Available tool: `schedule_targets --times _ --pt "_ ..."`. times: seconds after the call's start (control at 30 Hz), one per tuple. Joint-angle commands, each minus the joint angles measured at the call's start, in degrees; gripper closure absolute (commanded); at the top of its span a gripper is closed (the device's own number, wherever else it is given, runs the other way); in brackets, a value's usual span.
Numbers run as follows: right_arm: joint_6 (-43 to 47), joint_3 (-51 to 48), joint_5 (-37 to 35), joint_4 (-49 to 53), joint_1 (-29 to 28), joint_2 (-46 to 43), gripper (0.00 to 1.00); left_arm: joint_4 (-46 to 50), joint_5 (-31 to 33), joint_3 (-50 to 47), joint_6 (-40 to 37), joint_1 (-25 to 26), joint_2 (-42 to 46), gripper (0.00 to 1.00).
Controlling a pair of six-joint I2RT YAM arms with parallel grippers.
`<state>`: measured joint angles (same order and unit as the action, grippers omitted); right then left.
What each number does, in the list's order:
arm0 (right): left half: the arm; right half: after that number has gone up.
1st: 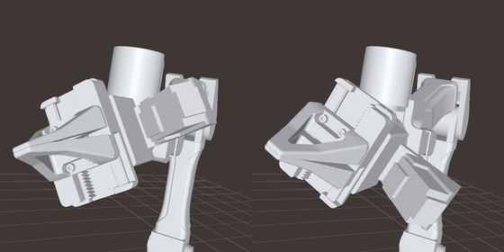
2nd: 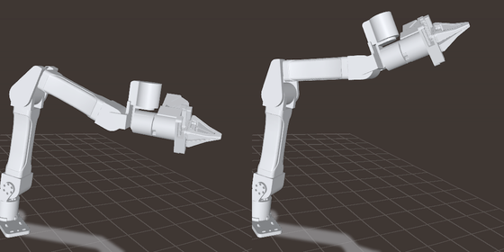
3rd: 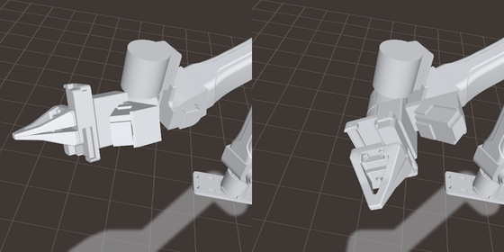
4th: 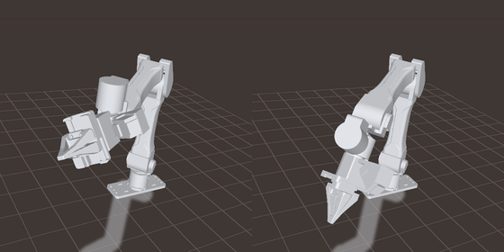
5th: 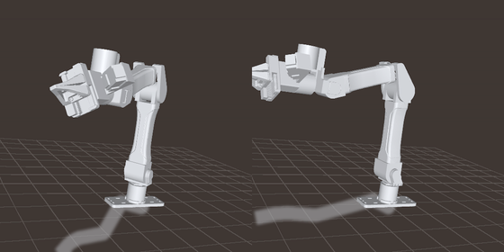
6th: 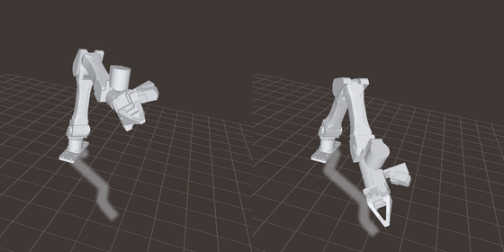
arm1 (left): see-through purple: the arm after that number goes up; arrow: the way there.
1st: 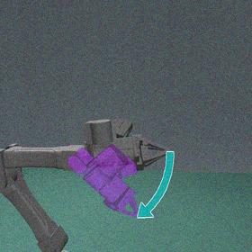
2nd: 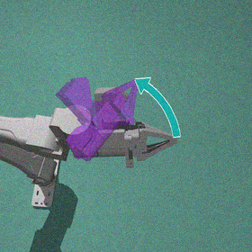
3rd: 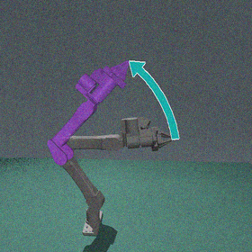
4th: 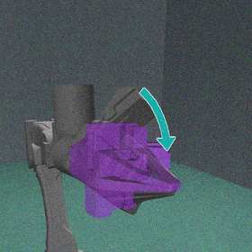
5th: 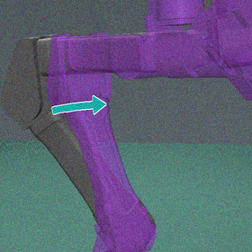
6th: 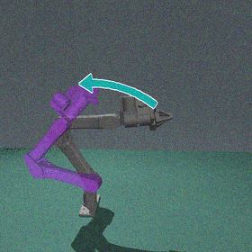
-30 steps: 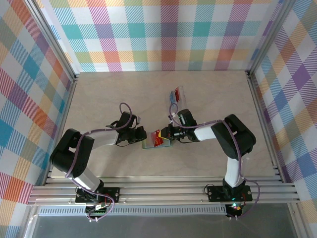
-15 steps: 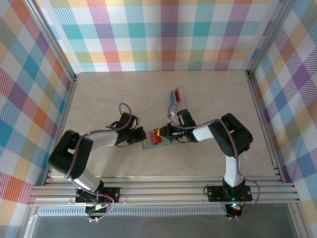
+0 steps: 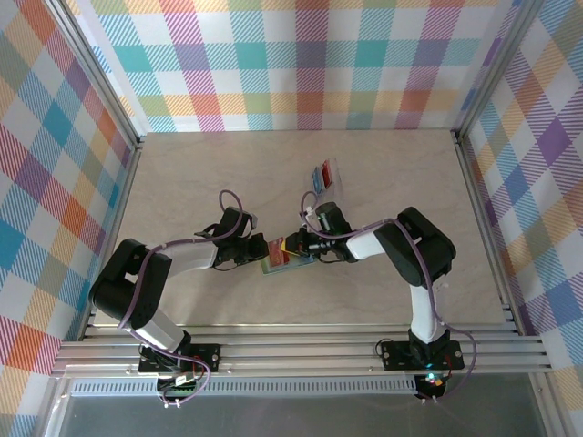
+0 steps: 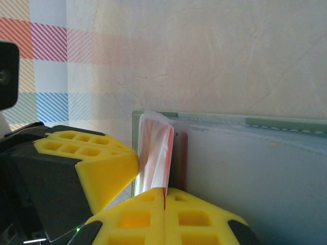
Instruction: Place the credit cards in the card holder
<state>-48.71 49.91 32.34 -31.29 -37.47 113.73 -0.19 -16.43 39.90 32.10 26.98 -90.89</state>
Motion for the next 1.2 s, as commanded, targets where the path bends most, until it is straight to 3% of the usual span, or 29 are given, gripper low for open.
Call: schedule_targets --times 0.0,0.23,0.5,0.77,0.87,1.03,1.17 --pt "0.2 1.3 -1.8 0.1 -1.9 2.4 1.00 4.8 1.0 -2.3 0.1 1.3 -2.0 0.93" --pt "1.7 1.8 -1.5 1.3 -3.0 2.1 0.97 5.0 0.7 -2.0 -0.1 1.2 -1.7 0.93" --pt "9.6 4.8 -3.9 18.2 -3.0 -4.8 0.68 6.6 1.9 -1.7 -1.6 1.2 -0.6 0.93" --pt "15.4 9.0 -7.6 32.3 -2.3 -9.0 0.57 7.5 2.2 -1.4 -2.6 1.1 -0.1 0.93" --pt "18.3 10.9 -12.0 37.6 -2.2 -10.2 0.61 7.7 2.4 -1.3 -3.0 1.1 0.0 0.93" --pt "22.2 12.6 -22.4 43.9 -2.3 -12.4 0.81 8.0 2.6 -1.0 -3.3 1.0 -0.2 0.93" --pt "23.8 14.6 -26.4 47.3 -2.3 -11.1 0.79 8.0 2.3 -0.9 -3.3 1.1 -0.5 0.93"
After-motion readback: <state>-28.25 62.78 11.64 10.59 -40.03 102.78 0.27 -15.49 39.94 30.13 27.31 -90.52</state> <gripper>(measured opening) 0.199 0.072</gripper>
